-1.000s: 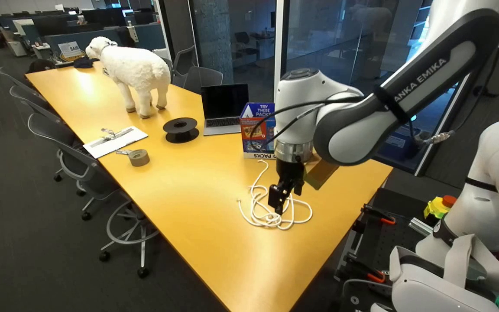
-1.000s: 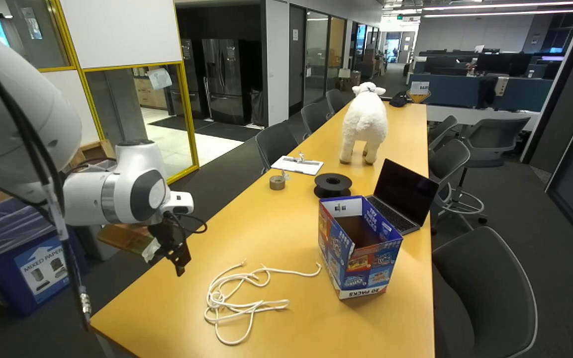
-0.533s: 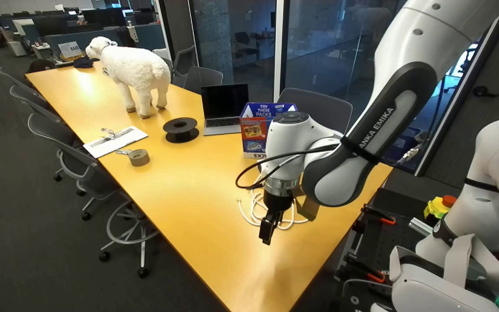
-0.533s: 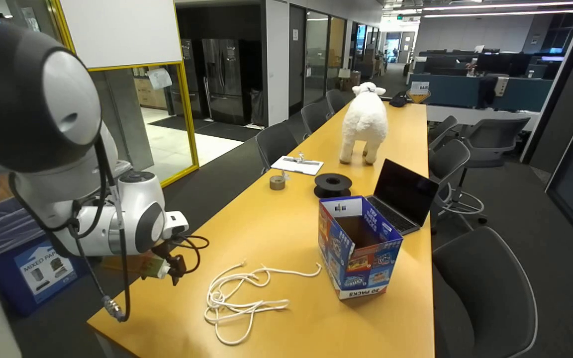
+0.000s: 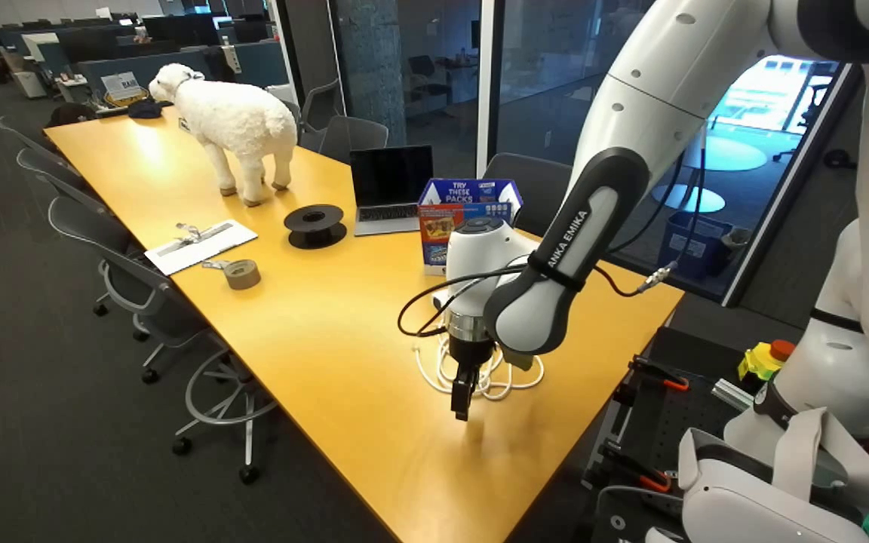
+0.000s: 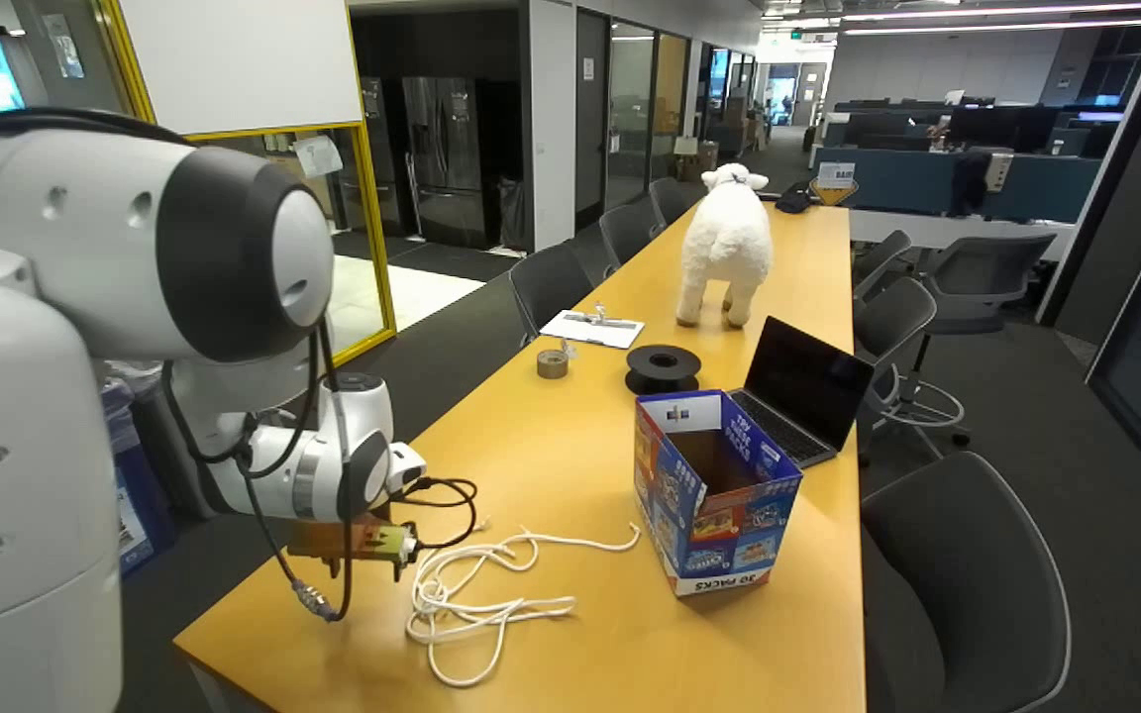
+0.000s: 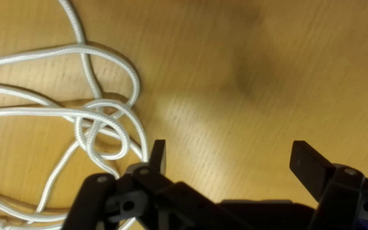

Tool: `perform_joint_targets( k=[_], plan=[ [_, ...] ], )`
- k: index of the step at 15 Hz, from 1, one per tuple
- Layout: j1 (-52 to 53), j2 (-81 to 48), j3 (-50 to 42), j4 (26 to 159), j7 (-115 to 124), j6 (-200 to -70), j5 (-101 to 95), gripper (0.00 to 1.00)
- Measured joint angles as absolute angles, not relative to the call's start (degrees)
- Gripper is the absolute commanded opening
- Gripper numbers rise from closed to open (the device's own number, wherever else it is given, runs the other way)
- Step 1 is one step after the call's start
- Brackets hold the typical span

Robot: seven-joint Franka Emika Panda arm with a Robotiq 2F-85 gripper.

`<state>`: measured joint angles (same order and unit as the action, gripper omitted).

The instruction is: Put the strings in the blue box

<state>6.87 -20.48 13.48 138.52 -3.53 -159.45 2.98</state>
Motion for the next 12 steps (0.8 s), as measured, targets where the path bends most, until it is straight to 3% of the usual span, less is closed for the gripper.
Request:
perform_joint_targets(
  k=[12],
  plan=[
    [1.05, -23.97, 10.44, 136.83, -14.08, -159.68, 1.29, 1.00]
  ],
)
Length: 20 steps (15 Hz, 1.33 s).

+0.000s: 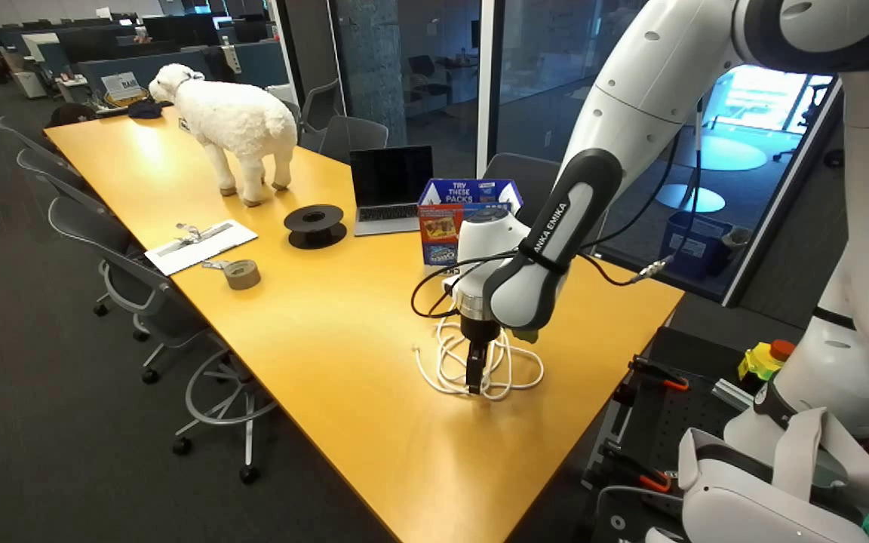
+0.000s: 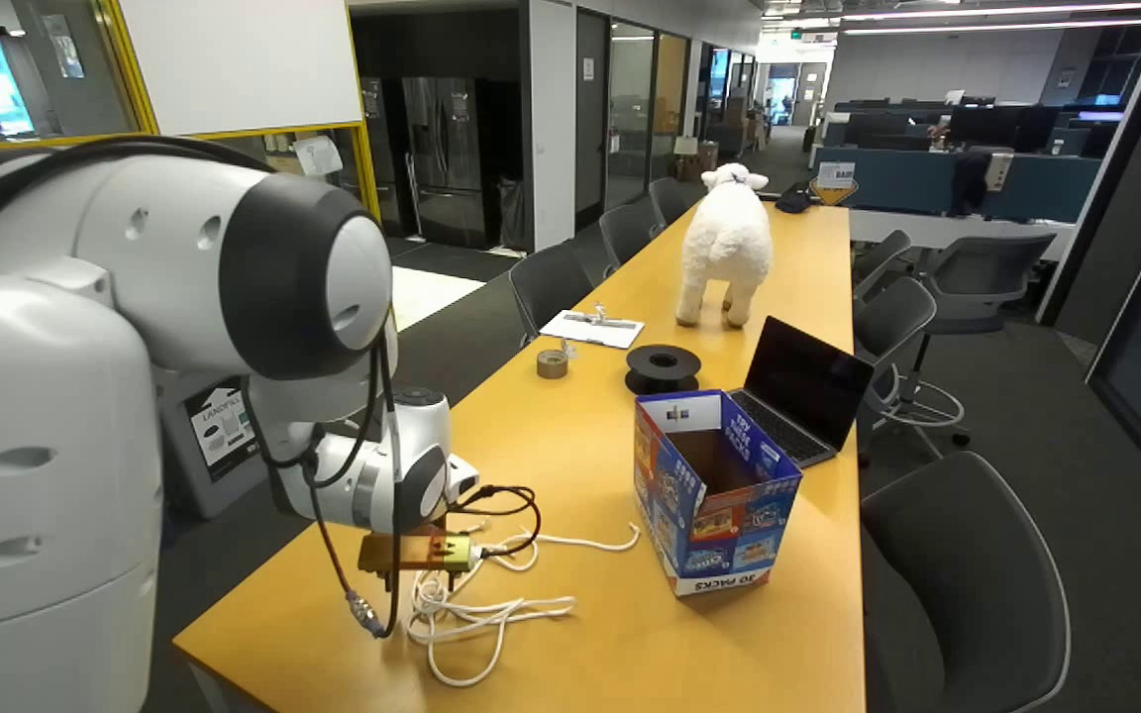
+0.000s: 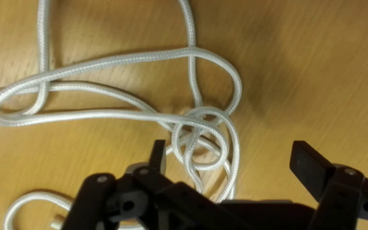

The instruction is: Put the strings in the blue box

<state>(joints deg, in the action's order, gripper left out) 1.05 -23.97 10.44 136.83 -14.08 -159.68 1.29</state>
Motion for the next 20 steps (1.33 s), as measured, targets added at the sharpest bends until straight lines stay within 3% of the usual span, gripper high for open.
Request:
perform_joint_targets(
  k=[19, 20],
  plan=[
    [3.93, -30.82, 5.14, 134.20, -13.85, -166.29, -6.64, 1.00],
    [4.07, -30.83, 4.99, 134.10, -13.83, -166.29, -6.72, 0.75]
  ],
)
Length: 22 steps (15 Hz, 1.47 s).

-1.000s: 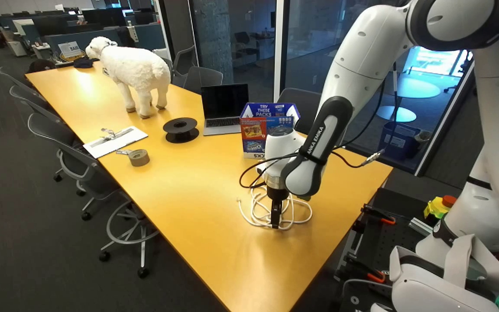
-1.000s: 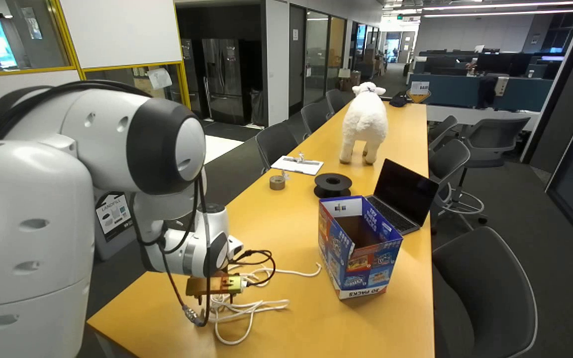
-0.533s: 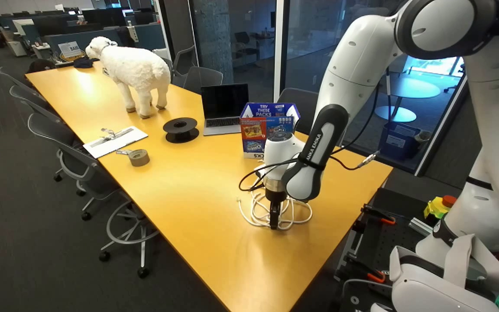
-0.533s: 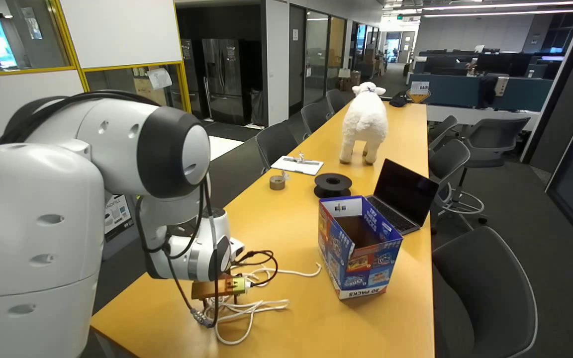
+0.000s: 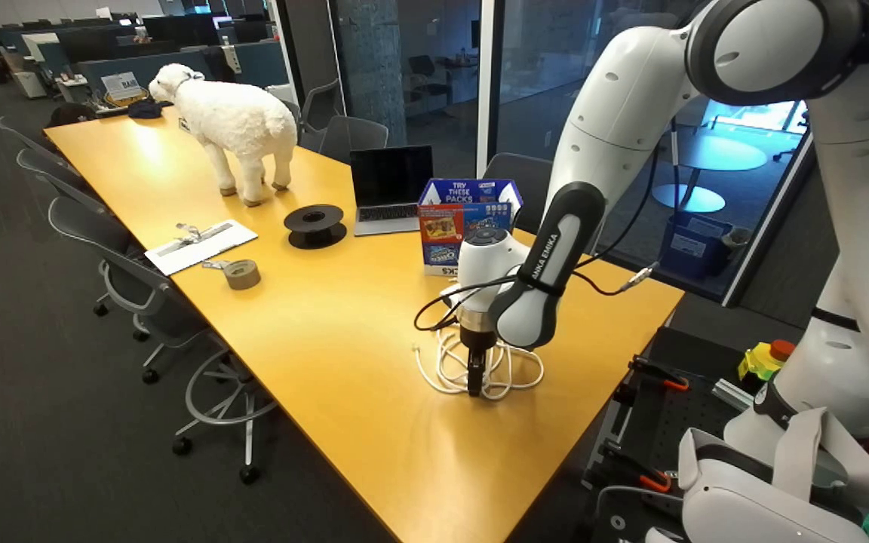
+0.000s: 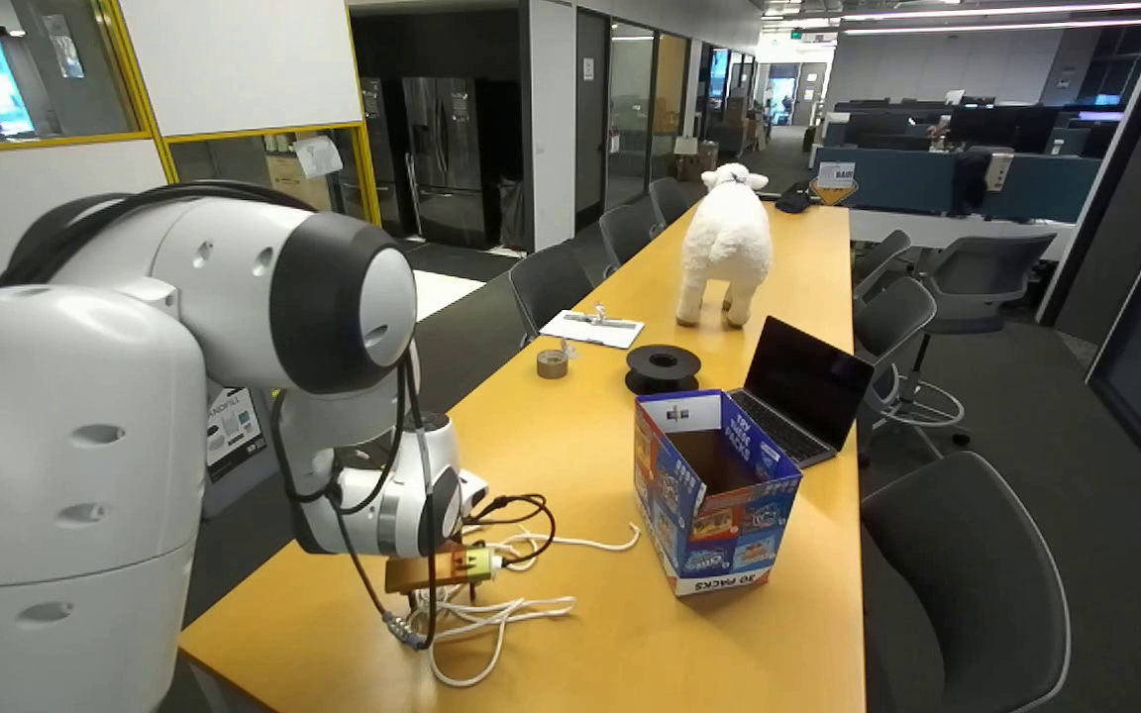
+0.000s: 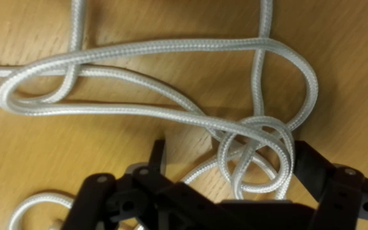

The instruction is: Put the strings in the blue box

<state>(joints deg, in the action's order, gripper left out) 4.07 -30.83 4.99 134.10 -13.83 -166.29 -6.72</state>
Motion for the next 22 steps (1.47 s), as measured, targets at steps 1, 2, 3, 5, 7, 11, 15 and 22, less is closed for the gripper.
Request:
perform_joint_targets(
  k=[1, 2, 3, 5, 7, 11, 15, 22],
  plan=[
    [4.23, -30.85, 4.85, 134.04, -13.80, -166.29, -6.81, 0.74],
    [4.35, -30.87, 4.75, 134.00, -13.75, -166.29, -6.97, 0.66],
    [4.47, -30.87, 4.63, 133.95, -13.67, -166.29, -7.24, 0.59],
    [4.65, -30.72, 4.22, 133.74, -13.35, -166.29, -7.88, 0.43],
    [5.01, -30.55, 3.99, 133.64, -12.84, -166.28, -8.34, 0.28],
    [6.18, -30.48, 3.07, 133.27, -11.72, -166.28, -8.87, 0.01],
    [7.51, -30.56, 1.65, 132.97, -10.16, -166.25, -9.42, 0.03],
    [15.05, -29.76, -9.61, 126.14, 1.55, -167.16, -13.09, 0.03]
  ],
)
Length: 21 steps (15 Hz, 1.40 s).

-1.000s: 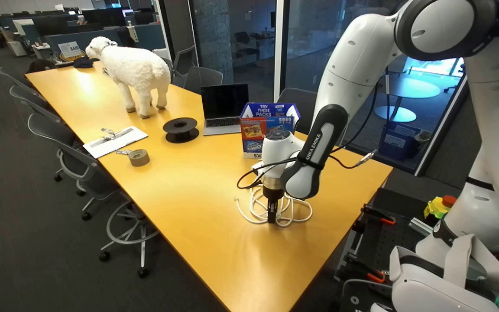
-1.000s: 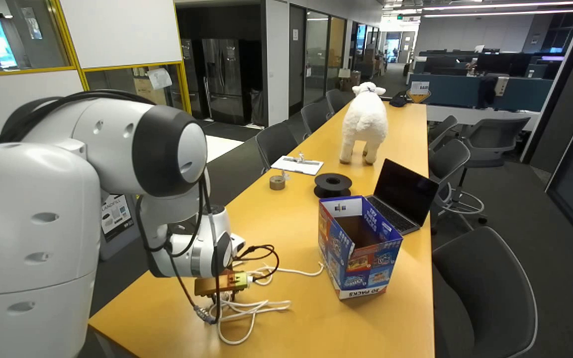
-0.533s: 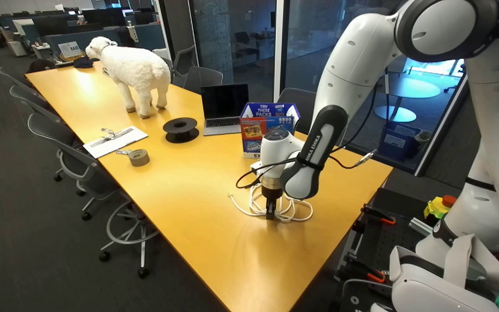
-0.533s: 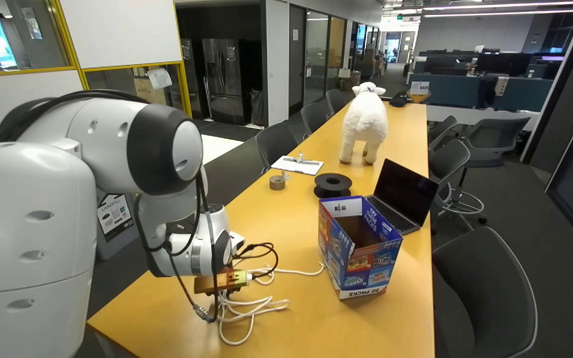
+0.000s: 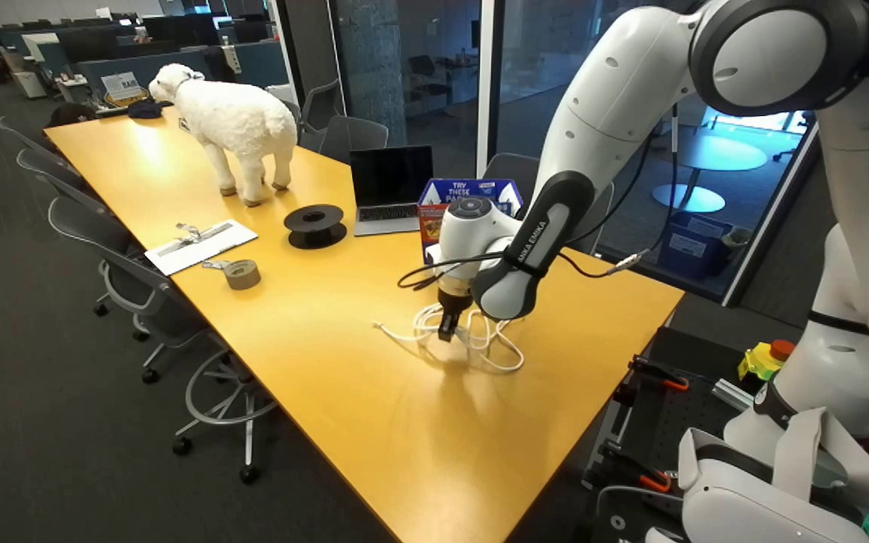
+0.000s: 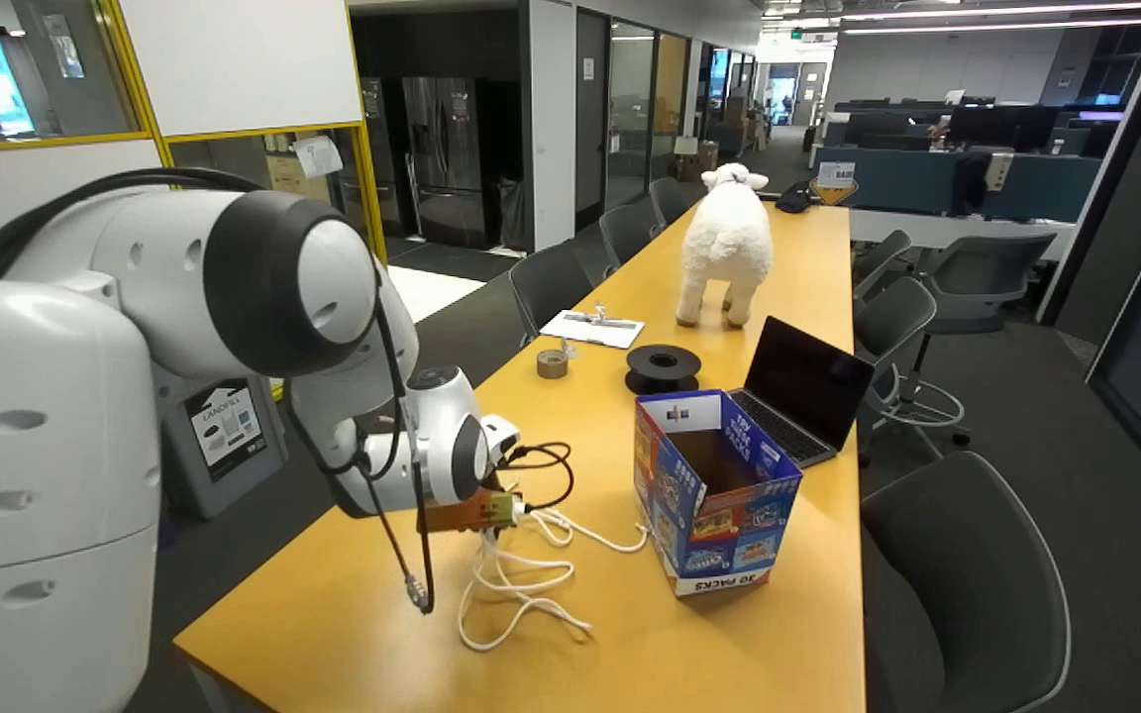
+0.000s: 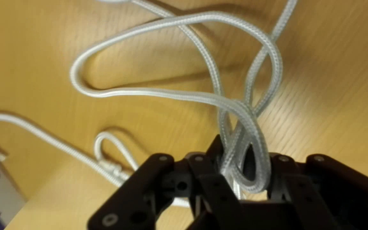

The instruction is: Put the strings in the blue box

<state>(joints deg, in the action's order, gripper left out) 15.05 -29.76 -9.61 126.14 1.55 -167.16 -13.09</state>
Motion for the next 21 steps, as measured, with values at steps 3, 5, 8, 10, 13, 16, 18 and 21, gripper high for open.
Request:
perform_joint_targets(
  k=[3, 5, 8, 10, 13, 16, 18, 21],
  plan=[
    [19.03, -27.26, -16.02, 120.14, 6.71, -166.85, -17.17, 0.03],
    [21.79, -25.47, -20.30, 115.58, 10.87, -166.00, -21.26, 0.03],
    [26.91, -24.35, -26.96, 107.48, 17.18, -163.14, -25.34, 0.03],
    [30.29, -24.09, -31.08, 102.08, 22.02, -160.06, -27.82, 0.03],
    [32.10, -23.67, -34.21, 94.67, 30.27, -153.70, -33.98, 0.03],
    [29.46, -23.40, -33.90, 88.31, 37.88, -147.81, -41.83, 0.03],
    [26.14, -23.34, -32.73, 84.60, 41.86, -144.47, -46.58, 0.03],
    [19.98, -23.43, -29.57, 79.49, 46.94, -139.23, -52.99, 0.03]
  ],
)
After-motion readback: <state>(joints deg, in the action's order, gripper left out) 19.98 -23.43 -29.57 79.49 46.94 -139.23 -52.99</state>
